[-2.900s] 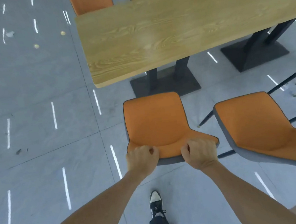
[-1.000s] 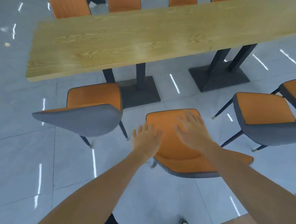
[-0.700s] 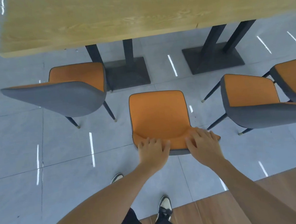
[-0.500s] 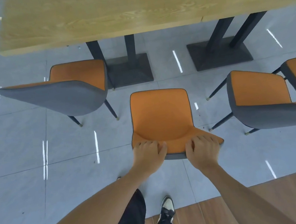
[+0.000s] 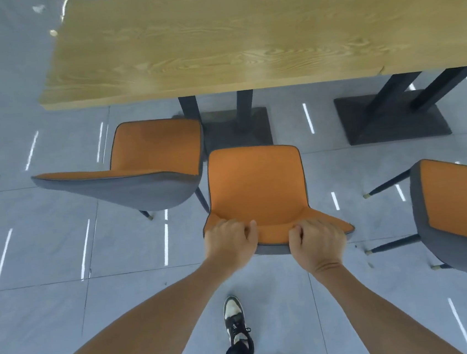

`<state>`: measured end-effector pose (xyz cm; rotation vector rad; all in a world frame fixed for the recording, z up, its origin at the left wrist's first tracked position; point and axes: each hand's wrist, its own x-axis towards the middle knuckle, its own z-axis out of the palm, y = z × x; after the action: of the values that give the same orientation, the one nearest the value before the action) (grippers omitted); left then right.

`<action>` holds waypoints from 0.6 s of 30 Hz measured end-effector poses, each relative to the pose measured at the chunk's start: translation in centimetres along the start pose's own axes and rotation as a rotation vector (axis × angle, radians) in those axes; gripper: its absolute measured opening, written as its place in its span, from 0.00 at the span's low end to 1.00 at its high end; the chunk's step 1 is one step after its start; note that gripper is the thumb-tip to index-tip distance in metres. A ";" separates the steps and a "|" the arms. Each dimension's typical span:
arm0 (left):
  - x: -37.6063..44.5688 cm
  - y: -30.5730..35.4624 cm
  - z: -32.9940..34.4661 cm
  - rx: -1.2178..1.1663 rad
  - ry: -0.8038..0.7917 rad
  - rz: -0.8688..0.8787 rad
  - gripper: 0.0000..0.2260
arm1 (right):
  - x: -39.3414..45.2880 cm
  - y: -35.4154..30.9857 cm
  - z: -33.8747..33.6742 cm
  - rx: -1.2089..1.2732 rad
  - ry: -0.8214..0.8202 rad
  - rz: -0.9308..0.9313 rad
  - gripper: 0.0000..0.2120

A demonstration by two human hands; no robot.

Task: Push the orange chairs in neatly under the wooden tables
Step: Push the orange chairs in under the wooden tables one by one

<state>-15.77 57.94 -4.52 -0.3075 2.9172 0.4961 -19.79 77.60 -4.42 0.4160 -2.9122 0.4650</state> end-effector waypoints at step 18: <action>15.5 -2.5 -3.1 -0.013 0.040 0.012 0.32 | 15.7 -0.5 4.3 -0.031 0.100 -0.067 0.16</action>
<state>-30.56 51.86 -5.45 -0.3052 2.9571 0.5168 -35.05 71.82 -5.14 0.4697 -2.7958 0.4173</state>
